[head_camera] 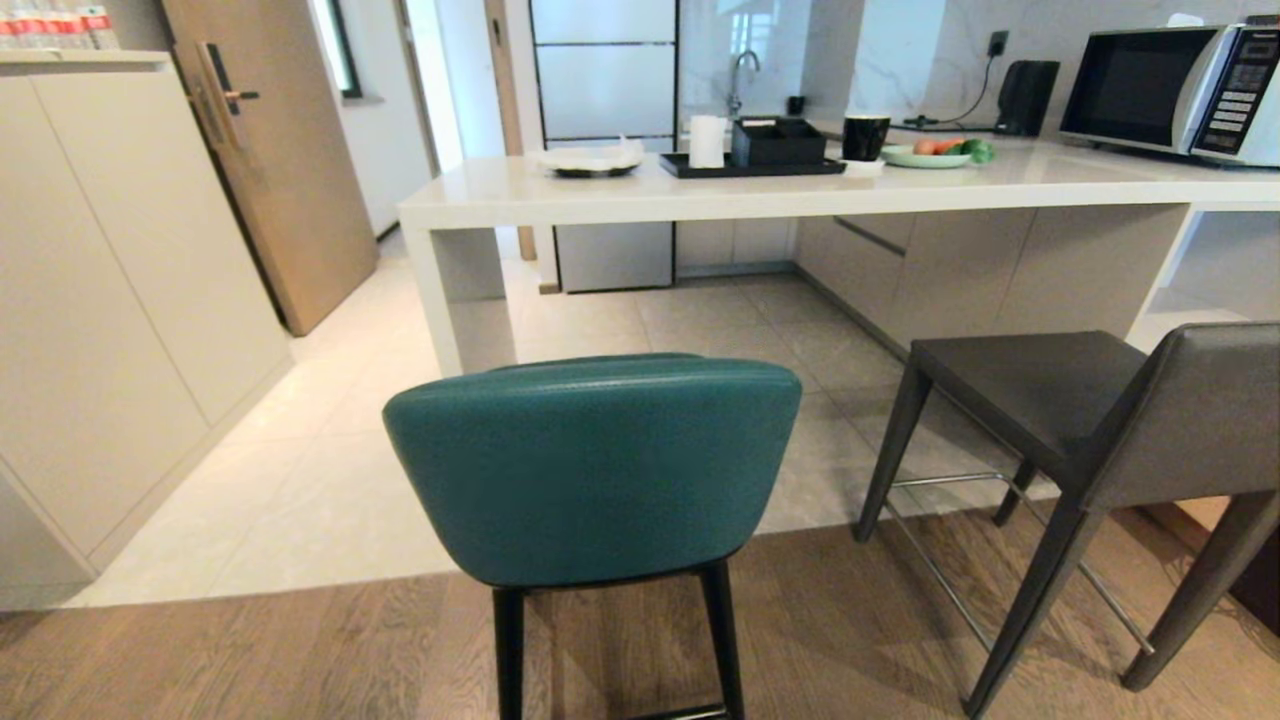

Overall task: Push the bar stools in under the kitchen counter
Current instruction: Push the gray chair back under the dining table

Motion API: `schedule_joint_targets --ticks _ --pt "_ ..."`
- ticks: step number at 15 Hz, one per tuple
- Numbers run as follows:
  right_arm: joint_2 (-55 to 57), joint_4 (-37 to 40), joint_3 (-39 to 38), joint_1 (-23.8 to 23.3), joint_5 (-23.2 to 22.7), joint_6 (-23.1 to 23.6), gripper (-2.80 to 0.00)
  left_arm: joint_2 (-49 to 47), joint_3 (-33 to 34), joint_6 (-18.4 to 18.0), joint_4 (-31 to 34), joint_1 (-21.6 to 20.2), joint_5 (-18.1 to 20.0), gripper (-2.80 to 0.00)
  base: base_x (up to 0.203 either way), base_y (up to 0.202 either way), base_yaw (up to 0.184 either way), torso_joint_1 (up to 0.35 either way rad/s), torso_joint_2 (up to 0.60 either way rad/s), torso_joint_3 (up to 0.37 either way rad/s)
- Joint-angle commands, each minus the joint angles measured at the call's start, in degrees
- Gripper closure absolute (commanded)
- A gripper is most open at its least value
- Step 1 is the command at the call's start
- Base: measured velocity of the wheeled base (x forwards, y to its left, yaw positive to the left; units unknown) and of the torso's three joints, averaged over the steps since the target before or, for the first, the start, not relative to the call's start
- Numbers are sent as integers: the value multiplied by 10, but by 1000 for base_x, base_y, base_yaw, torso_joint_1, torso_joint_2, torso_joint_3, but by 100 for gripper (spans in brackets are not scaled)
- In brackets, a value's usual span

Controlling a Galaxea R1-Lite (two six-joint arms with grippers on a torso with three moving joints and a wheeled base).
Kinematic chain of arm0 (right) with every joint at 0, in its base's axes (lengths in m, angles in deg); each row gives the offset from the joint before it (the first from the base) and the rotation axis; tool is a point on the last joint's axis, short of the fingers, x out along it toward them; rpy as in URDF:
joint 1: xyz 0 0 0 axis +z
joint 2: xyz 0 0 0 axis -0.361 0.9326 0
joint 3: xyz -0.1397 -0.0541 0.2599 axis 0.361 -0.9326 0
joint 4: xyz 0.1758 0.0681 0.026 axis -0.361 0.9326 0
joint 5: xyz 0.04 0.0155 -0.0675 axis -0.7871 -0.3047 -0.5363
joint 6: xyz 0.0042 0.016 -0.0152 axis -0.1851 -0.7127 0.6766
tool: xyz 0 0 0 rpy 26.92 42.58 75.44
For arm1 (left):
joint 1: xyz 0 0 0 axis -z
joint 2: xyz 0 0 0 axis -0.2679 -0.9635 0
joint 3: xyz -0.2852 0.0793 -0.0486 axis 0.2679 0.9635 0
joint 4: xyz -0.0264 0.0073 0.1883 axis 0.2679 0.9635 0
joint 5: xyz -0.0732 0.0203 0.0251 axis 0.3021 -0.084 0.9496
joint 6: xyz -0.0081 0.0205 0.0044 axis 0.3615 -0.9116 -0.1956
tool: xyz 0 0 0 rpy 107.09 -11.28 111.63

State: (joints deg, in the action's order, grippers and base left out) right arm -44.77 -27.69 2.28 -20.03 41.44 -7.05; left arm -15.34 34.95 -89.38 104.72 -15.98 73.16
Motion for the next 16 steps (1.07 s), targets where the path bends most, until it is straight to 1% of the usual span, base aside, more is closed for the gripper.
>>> schedule_joint_targets --ticks 1,3,4,5,6,7,8,10,11,12,13,14,16 --pt "-32 10 -18 13 0 3 0 32 40 -13 1 1 -46 0 0 0 0 0 0 0" --pt "-94 32 -67 -2 -20 8 0 55 82 -15 0 1 -112 0 0 0 0 0 0 0" --pt "-128 49 -99 -5 -28 9 0 59 105 -15 -7 1 -155 0 0 0 0 0 0 0" --pt "-149 58 -143 -8 -31 9 0 60 128 -16 -25 1 -187 0 0 0 0 0 0 0" --pt "-153 53 -178 -9 -32 9 0 60 155 -18 -48 1 -204 0 0 0 0 0 0 0" --pt "-153 36 -218 -10 -33 9 0 60 187 -25 -82 1 -212 0 0 0 0 0 0 0" --pt "-153 1 -265 -10 -32 10 0 60 225 -36 -121 1 -216 0 0 0 0 0 0 0" --pt "-153 -98 -382 -10 -24 13 0 60 300 -59 -200 1 -209 0 0 0 0 0 0 0" --pt "-153 -143 -438 -10 -18 16 0 60 311 -62 -199 1 -197 0 0 0 0 0 0 0" --pt "-153 -162 -470 -10 -14 11 0 60 306 -64 -176 1 -188 0 0 0 0 0 0 0" --pt "-153 -181 -477 -10 -17 1 0 60 306 -60 -175 2 -189 0 0 0 0 0 0 0" --pt "-153 -195 -468 -10 -26 -11 0 59 306 -51 -175 2 -189 0 0 0 0 0 0 0" --pt "-153 -164 -461 -10 -29 -6 0 60 306 -38 -176 3 -190 0 0 0 0 0 0 0"
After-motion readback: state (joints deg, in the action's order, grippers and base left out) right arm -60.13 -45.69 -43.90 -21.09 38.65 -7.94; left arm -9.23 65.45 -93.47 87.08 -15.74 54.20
